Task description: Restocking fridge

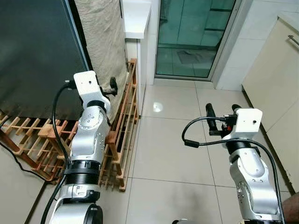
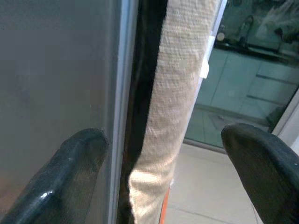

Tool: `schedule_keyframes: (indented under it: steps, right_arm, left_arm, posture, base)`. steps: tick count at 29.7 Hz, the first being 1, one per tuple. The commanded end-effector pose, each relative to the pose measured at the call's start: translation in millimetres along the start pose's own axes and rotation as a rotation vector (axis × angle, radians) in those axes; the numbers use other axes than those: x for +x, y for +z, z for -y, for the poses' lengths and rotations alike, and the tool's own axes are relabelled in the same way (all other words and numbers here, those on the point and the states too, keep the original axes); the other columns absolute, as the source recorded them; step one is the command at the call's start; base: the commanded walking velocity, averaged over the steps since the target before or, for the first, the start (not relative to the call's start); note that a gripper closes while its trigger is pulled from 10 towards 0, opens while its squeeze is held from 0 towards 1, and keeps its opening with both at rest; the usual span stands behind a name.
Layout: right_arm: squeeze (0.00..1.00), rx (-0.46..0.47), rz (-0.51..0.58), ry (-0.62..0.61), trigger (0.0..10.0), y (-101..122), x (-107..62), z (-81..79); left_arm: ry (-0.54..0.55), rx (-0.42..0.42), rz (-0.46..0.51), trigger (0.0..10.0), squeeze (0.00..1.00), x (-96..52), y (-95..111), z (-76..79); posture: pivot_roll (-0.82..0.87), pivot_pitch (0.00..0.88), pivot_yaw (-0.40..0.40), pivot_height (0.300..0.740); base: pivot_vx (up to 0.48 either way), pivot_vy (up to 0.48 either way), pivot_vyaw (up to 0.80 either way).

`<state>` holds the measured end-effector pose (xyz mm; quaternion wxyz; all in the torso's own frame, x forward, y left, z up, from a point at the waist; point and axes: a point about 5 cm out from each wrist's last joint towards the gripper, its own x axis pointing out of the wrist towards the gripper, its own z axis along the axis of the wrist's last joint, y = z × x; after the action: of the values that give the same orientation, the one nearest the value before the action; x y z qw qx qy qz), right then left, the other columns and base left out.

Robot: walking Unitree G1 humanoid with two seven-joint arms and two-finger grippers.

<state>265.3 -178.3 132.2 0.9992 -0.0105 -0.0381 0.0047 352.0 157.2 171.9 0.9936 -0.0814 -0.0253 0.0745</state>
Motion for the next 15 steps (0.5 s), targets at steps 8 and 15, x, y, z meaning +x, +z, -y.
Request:
schedule_keyframes:
  steps: [8, 15]
  right_arm:
    - [0.00, -0.002, 0.006, -0.010, 10.0, 4, 0.6, 3.8]
    - [0.00, -0.005, 0.008, -0.012, 10.0, 5, 0.6, 4.0]
  left_arm:
    - [-0.046, -0.069, 0.036, 10.0, 0.00, 8.9, 13, 22.5]
    - [-0.057, -0.067, 0.049, 10.0, 0.00, 16.7, 18, 32.2]
  posture:
    - [-0.15, 0.000, 0.022, 0.740]
    - [-0.15, 0.000, 0.022, 0.740]
  base:
    - [0.000, 0.000, 0.00]
    - [0.000, 0.000, 0.00]
